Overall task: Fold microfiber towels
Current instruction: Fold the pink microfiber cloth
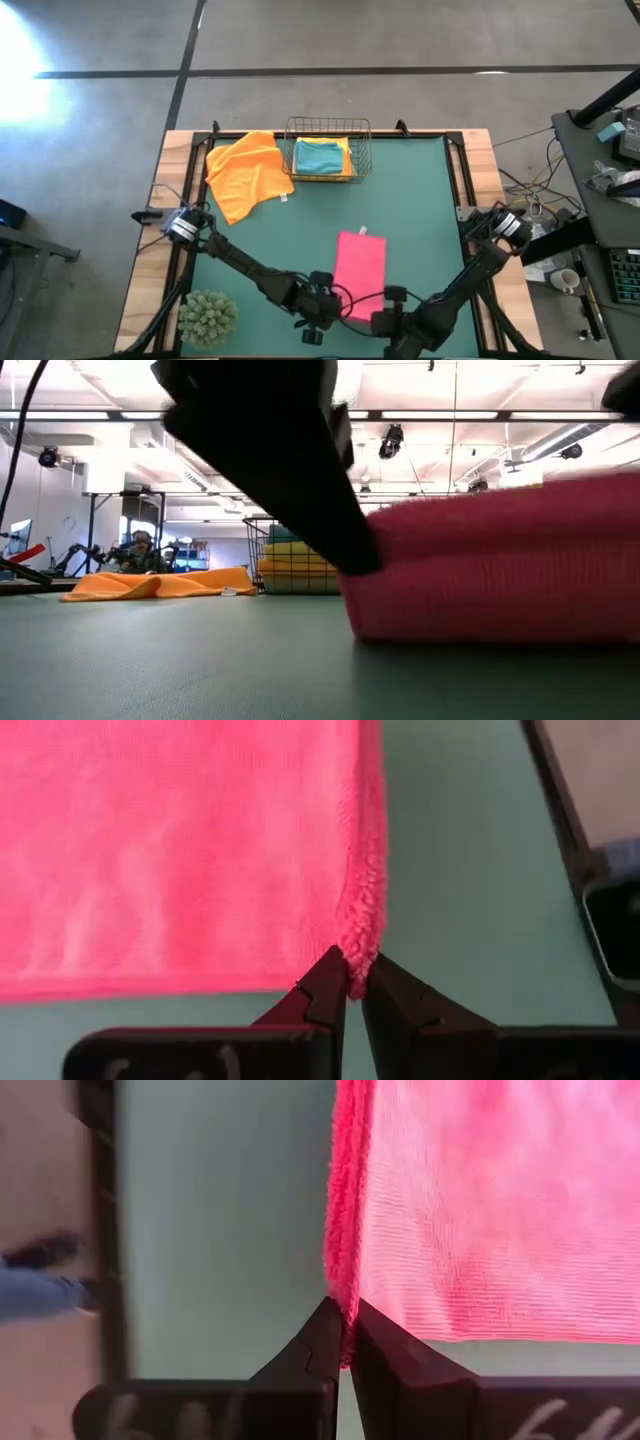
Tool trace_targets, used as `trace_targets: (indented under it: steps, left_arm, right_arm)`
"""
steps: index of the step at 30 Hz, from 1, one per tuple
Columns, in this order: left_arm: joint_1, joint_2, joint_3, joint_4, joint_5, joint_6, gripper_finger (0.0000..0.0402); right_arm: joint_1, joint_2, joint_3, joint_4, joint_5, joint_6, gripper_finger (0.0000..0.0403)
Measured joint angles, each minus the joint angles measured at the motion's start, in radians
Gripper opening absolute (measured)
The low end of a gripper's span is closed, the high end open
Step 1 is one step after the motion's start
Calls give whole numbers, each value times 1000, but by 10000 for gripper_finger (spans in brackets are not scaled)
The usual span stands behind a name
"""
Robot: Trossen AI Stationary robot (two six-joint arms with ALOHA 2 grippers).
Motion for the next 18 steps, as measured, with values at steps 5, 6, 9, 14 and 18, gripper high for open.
trace_targets:
  steps: [5,6,9,14,18]
  left_arm:
    - [-21,-1,75,-90,-5,-1,15]
    - [-24,-1,84,-94,-9,0,15]
    - [-27,-1,103,-108,-48,1,15]
    - [-4,-1,106,-132,-119,2,15]
    - [32,-1,106,-163,-180,-27,15]
  right_arm:
    - [35,-27,52,-11,37,53,9]
    - [42,-27,69,-34,52,65,9]
    - [46,-29,115,-133,124,97,9]
    - [34,-30,132,-317,162,167,9]
    - [21,-30,113,-418,185,243,9]
